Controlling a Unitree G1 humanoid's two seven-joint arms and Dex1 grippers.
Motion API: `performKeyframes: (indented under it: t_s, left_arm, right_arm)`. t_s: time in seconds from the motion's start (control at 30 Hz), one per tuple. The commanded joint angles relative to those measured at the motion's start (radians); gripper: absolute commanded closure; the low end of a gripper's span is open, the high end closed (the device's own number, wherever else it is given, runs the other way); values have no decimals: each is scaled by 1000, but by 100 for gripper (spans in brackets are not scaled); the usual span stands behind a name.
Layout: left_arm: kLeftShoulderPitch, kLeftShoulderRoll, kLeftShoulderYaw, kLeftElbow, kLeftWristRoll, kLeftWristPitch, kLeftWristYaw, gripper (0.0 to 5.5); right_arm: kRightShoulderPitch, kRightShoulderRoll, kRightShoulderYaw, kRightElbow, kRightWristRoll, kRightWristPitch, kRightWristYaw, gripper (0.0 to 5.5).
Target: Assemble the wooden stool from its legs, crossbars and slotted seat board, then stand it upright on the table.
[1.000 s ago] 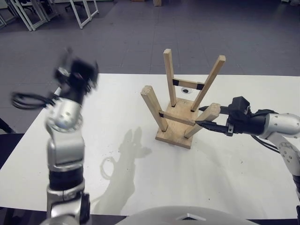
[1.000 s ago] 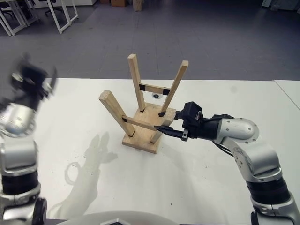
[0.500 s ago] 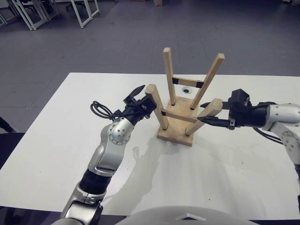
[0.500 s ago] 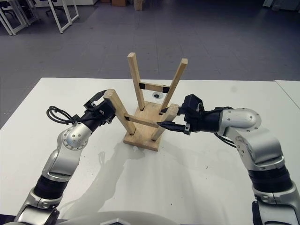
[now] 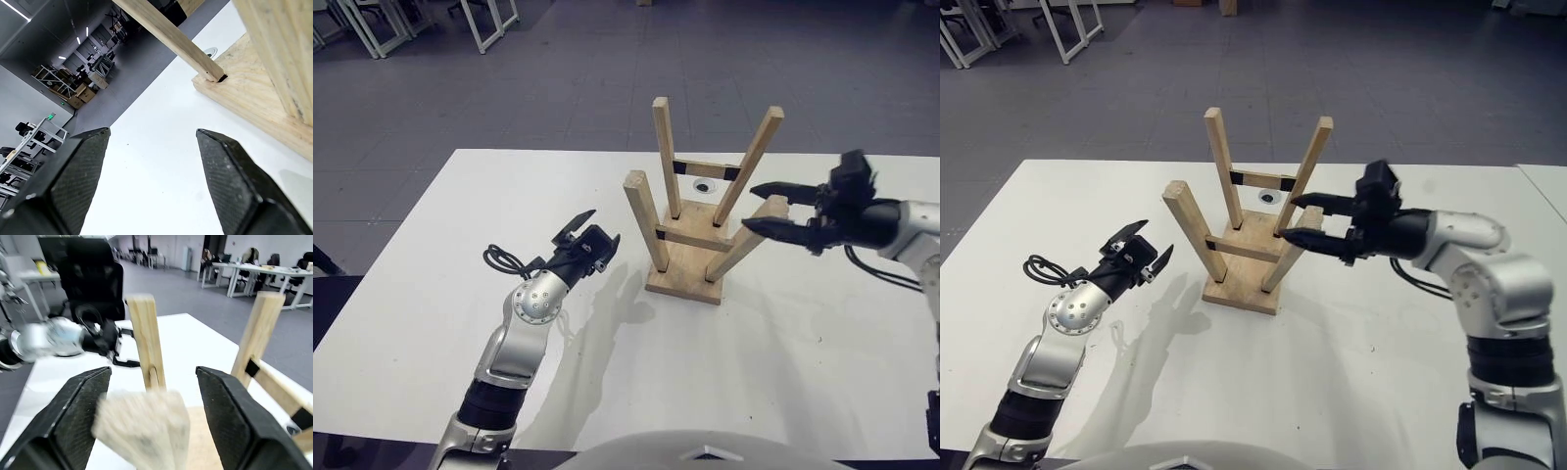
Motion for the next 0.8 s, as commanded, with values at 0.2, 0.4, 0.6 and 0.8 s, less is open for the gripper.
performKeyframes:
  t_s: [0.2,0.4,0.6,0.8]
  left_arm:
    - [-24,-13,-6,29,-3,-24,12,224]
    - [-1,-10,-5,24,-2,-27,10,224]
    - [8,-21,-10,16,-1,-12,11,224]
    - [19,-23,-13,12,1,-2,11,224]
  right_arm:
    - [-359,216,-83,95,301,181,-309,232]
    - [-302,203,-72,23,350,233,-322,232]
    - [9,127,178,-22,40,128,-198,232]
    - [-126,165,35,-52,242,199,-269,232]
